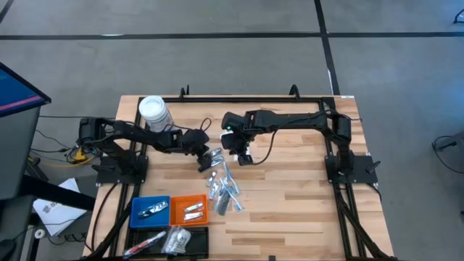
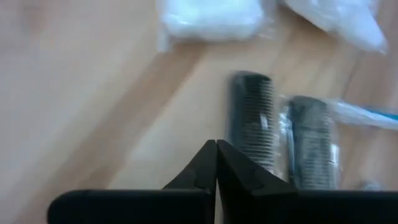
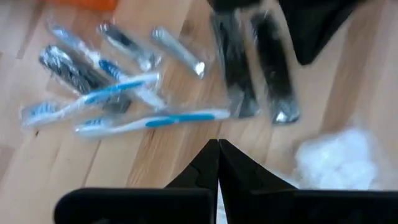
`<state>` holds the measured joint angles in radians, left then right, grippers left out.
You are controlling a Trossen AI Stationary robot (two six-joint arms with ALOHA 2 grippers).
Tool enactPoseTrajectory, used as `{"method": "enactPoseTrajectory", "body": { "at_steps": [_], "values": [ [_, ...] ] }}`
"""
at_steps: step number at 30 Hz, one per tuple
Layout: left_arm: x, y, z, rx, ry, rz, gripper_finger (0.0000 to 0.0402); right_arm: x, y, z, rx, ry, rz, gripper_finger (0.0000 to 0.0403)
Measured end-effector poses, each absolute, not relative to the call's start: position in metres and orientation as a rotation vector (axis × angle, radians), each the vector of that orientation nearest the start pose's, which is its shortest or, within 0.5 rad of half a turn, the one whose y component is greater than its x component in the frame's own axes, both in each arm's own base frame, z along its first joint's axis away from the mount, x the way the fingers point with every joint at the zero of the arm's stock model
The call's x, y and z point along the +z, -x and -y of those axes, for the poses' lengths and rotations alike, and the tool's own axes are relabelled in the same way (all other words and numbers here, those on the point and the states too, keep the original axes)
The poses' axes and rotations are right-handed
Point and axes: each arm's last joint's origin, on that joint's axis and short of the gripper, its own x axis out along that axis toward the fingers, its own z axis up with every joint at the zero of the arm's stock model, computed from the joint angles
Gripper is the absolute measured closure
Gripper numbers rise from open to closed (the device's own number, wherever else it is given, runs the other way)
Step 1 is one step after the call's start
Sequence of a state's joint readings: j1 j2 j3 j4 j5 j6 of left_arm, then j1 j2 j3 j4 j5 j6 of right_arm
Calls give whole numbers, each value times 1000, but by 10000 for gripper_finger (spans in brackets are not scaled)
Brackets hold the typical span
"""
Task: Pick & Place Travel size toiletries
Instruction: Put the top black comb into the blue basket
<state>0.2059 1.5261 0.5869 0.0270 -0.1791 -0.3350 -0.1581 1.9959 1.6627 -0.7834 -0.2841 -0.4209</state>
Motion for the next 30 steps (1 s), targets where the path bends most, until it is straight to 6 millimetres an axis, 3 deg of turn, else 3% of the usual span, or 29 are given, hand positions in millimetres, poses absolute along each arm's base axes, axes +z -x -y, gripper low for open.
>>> {"method": "enactPoseTrajectory", "body": {
  "at_steps": [7,11,15,17,23,30],
  "values": [
    [147,-254,-42,391,311,-793,399,250,-425,37,414,267,-875,403],
    [148,-254,-38,440,269,-780,399,279,-410,22,426,354,-689,403],
    [145,-255,-40,464,274,-792,399,310,-373,12,384,414,-430,403],
    [142,-255,-39,458,298,-804,399,316,-346,13,370,409,-347,403],
    [134,-245,-36,442,357,-933,399,315,-288,35,245,287,-298,403],
    [134,-243,-47,426,400,-940,400,286,-272,61,134,126,-417,403]
  ]
}}
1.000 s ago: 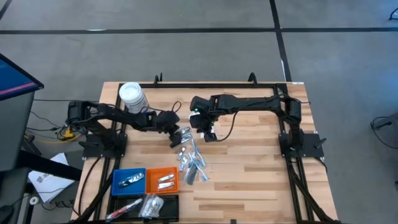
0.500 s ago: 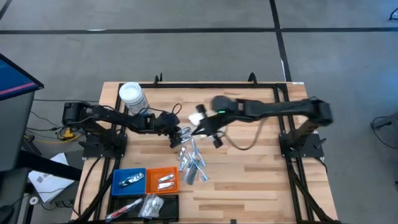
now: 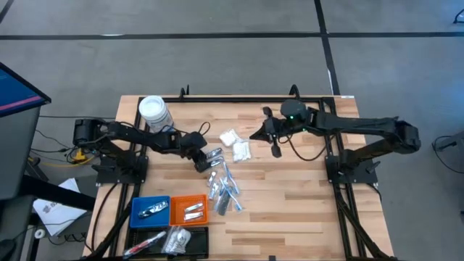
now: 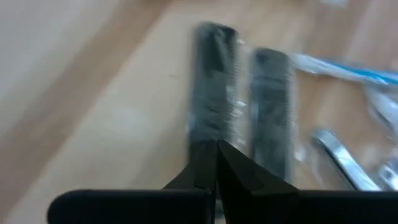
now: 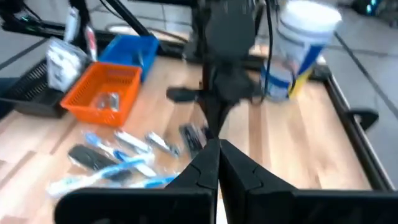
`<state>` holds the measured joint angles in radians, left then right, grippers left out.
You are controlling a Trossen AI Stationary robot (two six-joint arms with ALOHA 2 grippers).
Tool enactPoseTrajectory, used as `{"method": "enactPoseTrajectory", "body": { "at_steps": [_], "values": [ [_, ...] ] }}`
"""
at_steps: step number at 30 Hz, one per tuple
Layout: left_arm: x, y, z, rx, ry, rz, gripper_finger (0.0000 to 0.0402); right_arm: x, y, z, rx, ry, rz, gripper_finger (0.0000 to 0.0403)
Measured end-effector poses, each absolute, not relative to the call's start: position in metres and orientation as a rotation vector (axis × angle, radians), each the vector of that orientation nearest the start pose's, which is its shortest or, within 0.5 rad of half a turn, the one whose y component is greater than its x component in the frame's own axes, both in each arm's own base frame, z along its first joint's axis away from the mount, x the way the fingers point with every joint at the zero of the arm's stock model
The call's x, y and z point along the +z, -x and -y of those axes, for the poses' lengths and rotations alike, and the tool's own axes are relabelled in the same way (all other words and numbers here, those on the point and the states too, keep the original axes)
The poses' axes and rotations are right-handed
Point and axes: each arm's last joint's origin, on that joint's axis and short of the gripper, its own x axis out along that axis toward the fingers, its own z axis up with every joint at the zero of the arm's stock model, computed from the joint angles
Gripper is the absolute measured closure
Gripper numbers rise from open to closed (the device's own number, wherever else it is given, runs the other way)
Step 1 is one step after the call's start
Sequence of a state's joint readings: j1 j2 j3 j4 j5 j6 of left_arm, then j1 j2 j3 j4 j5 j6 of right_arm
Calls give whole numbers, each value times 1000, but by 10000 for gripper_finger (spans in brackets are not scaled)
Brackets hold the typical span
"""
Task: Pick & Place Travel size toiletries
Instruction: Put the top black comb into the blue basket
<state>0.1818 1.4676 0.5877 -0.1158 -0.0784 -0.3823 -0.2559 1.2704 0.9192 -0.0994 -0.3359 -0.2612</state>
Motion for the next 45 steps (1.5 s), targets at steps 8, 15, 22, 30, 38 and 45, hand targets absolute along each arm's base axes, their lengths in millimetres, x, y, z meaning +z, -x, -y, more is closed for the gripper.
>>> {"method": "enactPoseTrajectory", "body": {
  "at_steps": [8,15,22,30,38,45],
  "values": [
    [132,-242,-54,409,382,-959,400,239,-303,78,139,83,-595,400],
    [146,-240,-36,317,386,-1024,400,242,-339,75,185,82,-635,391],
    [145,-238,-33,342,407,-1082,400,224,-361,65,253,152,-709,393],
    [124,-243,-43,393,426,-1143,400,226,-368,68,208,159,-746,393],
    [117,-254,-55,392,382,-1101,400,228,-367,64,218,161,-750,393],
    [119,-256,-53,386,337,-1120,400,225,-367,66,213,149,-771,393]
  ]
}}
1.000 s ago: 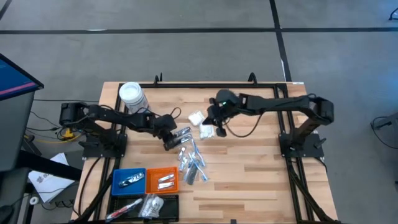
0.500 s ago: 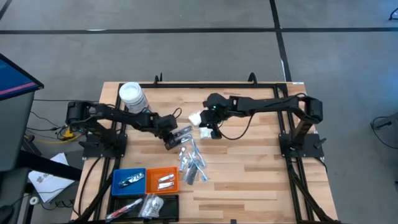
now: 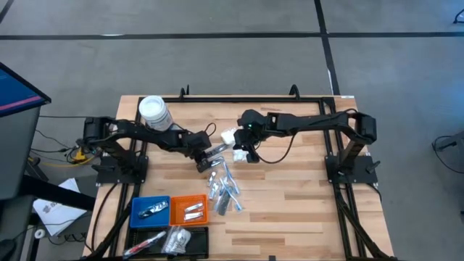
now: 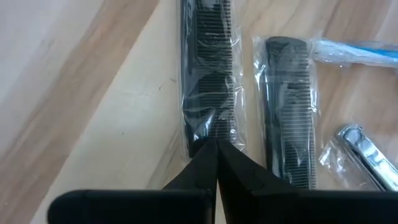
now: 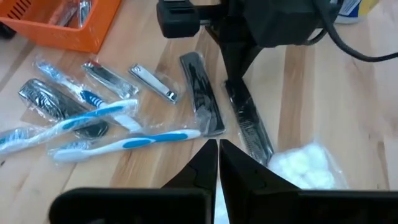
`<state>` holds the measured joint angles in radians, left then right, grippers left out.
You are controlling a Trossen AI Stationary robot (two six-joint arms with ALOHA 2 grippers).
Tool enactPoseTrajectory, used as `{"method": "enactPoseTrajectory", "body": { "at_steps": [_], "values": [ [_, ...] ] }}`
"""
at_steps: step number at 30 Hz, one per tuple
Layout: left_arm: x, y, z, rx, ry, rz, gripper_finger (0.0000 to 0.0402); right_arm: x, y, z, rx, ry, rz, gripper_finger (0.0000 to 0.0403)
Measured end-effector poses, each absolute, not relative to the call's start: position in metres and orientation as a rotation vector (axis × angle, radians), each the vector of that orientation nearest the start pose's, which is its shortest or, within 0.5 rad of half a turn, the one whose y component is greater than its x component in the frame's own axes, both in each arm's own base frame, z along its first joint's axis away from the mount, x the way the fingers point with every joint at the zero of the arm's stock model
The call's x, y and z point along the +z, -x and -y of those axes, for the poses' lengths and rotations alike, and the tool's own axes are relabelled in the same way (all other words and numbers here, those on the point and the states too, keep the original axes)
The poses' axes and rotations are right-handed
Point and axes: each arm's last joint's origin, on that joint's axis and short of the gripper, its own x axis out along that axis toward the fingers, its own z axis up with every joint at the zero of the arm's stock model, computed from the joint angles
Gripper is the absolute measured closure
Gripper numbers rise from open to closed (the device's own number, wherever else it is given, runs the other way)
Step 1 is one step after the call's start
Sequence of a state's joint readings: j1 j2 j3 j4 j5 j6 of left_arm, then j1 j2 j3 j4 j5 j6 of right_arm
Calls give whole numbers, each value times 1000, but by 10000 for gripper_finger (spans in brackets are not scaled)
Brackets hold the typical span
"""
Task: Pick & Place Travel size toiletries
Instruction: Put the top black comb into the blue basket
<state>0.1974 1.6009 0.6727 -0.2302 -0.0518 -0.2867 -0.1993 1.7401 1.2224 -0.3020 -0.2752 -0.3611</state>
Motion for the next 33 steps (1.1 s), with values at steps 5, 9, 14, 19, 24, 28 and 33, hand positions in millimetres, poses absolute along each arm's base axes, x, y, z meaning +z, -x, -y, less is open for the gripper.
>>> {"method": "enactPoseTrajectory", "body": {
  "at_steps": [5,9,14,19,24,28,33],
  "values": [
    [118,-252,-51,371,352,-1173,400,225,-367,65,200,124,-771,393],
    [119,-251,-49,347,336,-1181,400,225,-368,63,199,112,-768,392],
    [129,-248,-44,346,275,-1159,400,227,-370,61,201,122,-736,365],
    [160,-242,-36,407,204,-1018,400,228,-371,61,196,118,-728,296],
    [177,-237,-27,413,179,-934,400,224,-374,62,186,123,-724,230],
    [173,-239,-25,417,169,-956,400,206,-386,64,186,126,-716,199],
    [154,-243,-31,446,169,-1036,400,185,-405,70,135,166,-799,187]
  ]
}}
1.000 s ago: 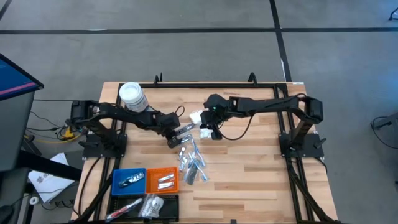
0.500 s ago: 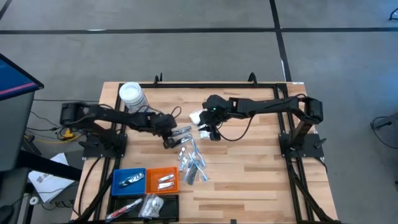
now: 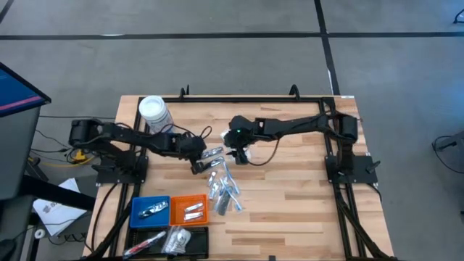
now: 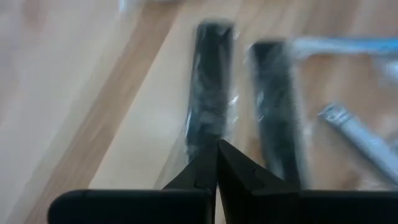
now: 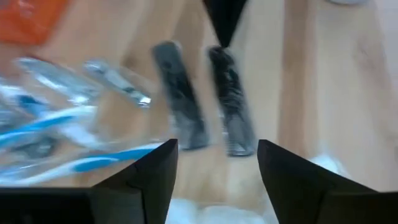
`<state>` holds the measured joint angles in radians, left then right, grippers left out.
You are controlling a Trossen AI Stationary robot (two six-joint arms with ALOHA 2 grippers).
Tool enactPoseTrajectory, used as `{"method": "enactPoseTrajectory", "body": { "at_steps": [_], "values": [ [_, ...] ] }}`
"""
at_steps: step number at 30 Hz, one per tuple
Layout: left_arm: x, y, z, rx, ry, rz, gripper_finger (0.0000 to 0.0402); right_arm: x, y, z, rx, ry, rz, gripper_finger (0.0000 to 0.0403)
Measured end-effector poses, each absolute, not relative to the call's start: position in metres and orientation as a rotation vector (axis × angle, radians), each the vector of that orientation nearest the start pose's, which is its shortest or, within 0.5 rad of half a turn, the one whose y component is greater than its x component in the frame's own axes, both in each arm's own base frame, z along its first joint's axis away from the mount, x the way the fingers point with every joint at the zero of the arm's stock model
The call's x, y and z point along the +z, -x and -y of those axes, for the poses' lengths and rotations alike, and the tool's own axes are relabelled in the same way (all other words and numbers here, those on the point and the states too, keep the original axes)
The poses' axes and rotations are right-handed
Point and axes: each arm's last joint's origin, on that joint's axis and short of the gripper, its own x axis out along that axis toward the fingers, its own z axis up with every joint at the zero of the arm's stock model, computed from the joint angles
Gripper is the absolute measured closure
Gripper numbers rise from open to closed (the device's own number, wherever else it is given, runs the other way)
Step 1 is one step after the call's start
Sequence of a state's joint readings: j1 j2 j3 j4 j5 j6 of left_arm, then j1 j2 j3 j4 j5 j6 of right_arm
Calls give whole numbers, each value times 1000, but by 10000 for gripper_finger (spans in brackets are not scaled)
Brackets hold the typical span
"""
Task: Pick & Place Travel size toiletries
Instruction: Put the top black comb into the blue basket
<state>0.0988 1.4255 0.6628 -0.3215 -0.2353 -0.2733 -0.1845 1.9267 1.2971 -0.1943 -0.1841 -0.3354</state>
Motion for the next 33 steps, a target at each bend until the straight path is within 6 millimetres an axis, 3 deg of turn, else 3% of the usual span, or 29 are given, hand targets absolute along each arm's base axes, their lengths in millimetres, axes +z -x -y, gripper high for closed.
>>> {"method": "enactPoseTrajectory", "body": {
  "at_steps": [3,7,22,33],
  "values": [
    [142,-245,-37,470,180,-1086,400,188,-416,75,95,150,-817,188],
    [131,-247,-44,469,212,-1126,400,175,-424,73,122,157,-880,195],
    [130,-248,-45,450,257,-1126,400,178,-426,65,162,225,-853,231],
    [125,-242,-52,513,345,-1126,400,180,-429,60,171,238,-829,233]
  ]
}}
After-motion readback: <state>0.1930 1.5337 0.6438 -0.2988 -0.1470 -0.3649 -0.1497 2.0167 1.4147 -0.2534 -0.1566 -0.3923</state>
